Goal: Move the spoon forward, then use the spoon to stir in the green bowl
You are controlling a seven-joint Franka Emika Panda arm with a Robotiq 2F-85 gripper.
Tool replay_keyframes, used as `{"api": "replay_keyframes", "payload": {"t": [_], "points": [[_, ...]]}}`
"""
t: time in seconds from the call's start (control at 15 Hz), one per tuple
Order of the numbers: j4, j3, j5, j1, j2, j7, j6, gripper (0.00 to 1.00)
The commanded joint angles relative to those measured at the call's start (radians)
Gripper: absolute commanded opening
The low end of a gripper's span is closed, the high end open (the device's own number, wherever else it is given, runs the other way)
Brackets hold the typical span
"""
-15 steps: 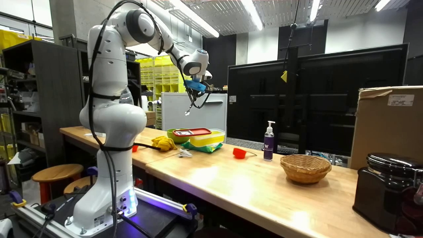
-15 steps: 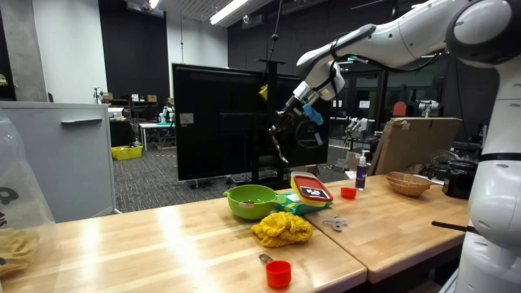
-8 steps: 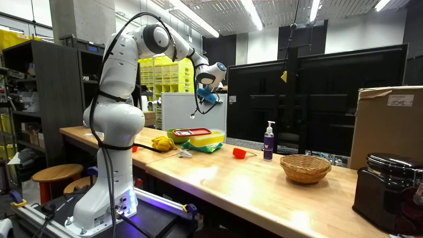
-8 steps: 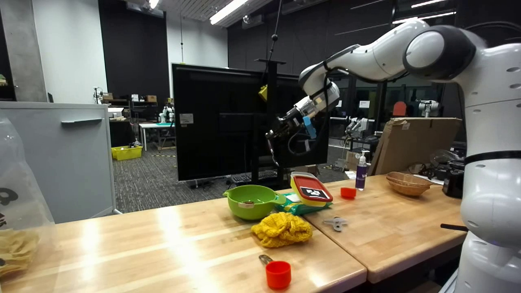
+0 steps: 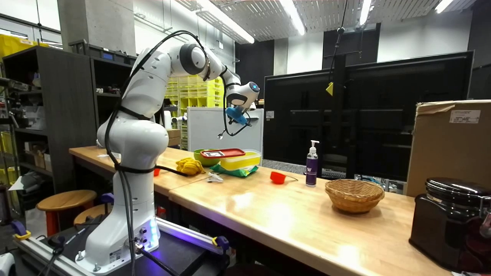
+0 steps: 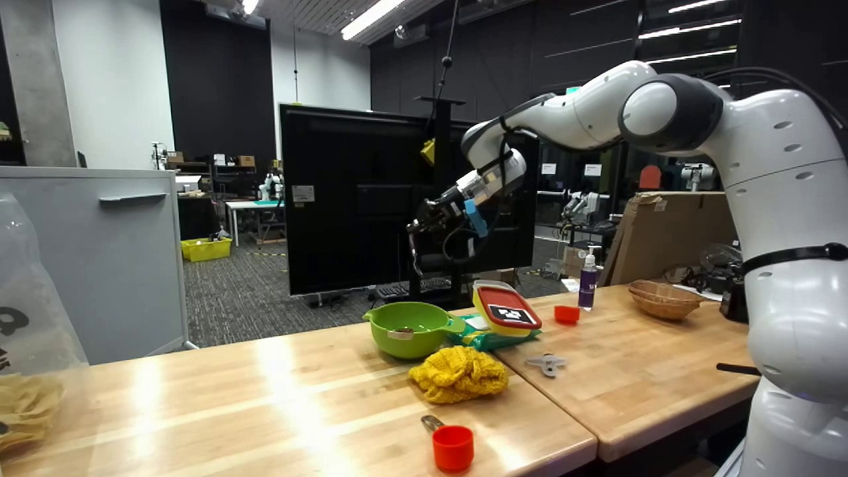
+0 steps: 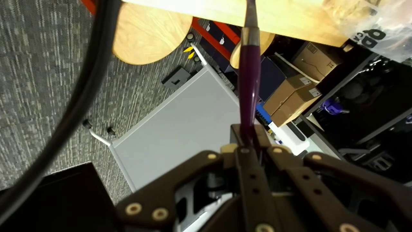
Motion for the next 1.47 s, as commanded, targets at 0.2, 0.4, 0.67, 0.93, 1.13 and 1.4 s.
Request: {"api": "replay_keyframes", "payload": {"t": [0.2, 0.4, 0.67, 0.93, 1.13, 1.4], "points": [[-0.019, 0.079, -0.014, 0.110, 0.052, 0.198, 0.284, 0.01], [-0.031, 0.105, -0.049, 0.122, 0.065, 0.194, 0.332, 0.01], [-0.073, 0.124, -0.117, 0.102, 0.047, 0.166, 0.304, 0.01], [-0.141, 0.144, -0.142, 0.080, 0.018, 0.114, 0.313, 0.01], [-0.197, 0.166, -0.106, 0.073, 0.006, 0.054, 0.359, 0.01], [-0.274, 0.189, -0.025, 0.091, -0.011, 0.005, 0.468, 0.01]]}}
